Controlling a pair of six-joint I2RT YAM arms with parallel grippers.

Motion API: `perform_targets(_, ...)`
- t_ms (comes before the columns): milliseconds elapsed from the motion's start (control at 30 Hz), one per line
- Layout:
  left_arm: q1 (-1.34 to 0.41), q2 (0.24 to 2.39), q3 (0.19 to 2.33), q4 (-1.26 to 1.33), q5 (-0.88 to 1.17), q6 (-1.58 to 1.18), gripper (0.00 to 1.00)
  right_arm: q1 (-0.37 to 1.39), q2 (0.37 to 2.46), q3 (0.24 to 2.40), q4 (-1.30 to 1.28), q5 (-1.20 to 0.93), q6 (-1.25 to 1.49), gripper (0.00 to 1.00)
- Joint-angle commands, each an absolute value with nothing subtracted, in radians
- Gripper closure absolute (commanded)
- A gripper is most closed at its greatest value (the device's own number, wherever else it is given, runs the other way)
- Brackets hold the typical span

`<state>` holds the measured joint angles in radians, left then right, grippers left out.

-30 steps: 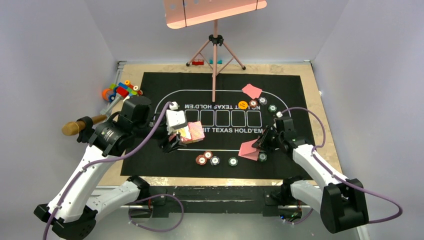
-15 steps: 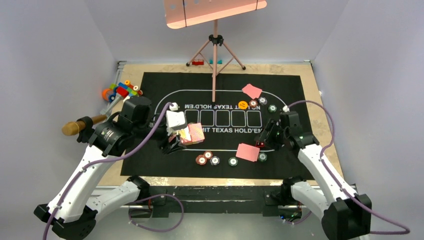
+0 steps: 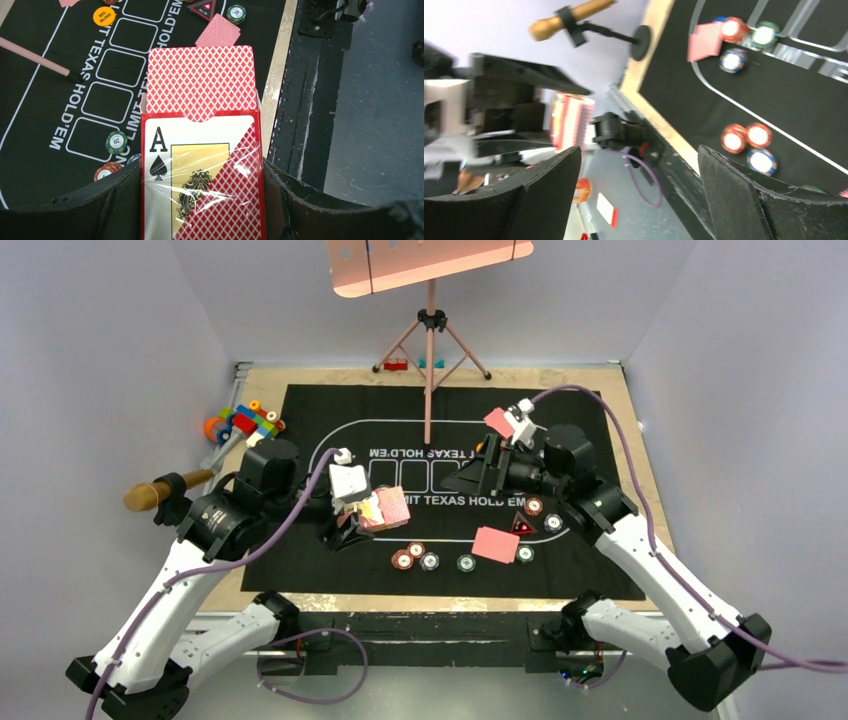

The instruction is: Distribute texas hold em gaming equipment

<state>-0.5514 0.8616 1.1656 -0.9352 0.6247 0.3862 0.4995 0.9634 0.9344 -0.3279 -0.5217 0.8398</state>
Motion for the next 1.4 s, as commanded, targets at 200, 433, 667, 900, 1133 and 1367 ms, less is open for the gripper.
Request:
perform_targets(200,-0.552,0.858,1.163,-0.818,0.66,0.342,1.0,0.715,1.15,1.093,-0.015,-0.617,0.967,0.07)
perform_targets(433,-0.552,0.856,1.169,-0.825,0.666,0.355,1.0,0.783,1.258,1.128,0.022,-0.62,0.974,0.05)
perform_targets(667,-0.552,0.854,1.167,-0.819,0.669,0.358,1.0,0.792,1.278,1.077,0.112,-0.651,1.034,0.03)
perform_targets(900,-0.552,0.85,1.172,-0.815,0.669,0.367,1.0,0.792,1.284,1.037,0.107,-0.677,1.061,0.29)
perform_targets(1133,-0.551,0.848,1.183,-0.813,0.669,0.372,1.0,0.789,1.265,1.013,0.088,-0.682,1.06,0.4)
perform_targets(1367,-0.552,0.842,1.186,-0.816,0.669,0.376,1.0,0.753,1.223,0.984,0.072,-0.679,1.064,0.53)
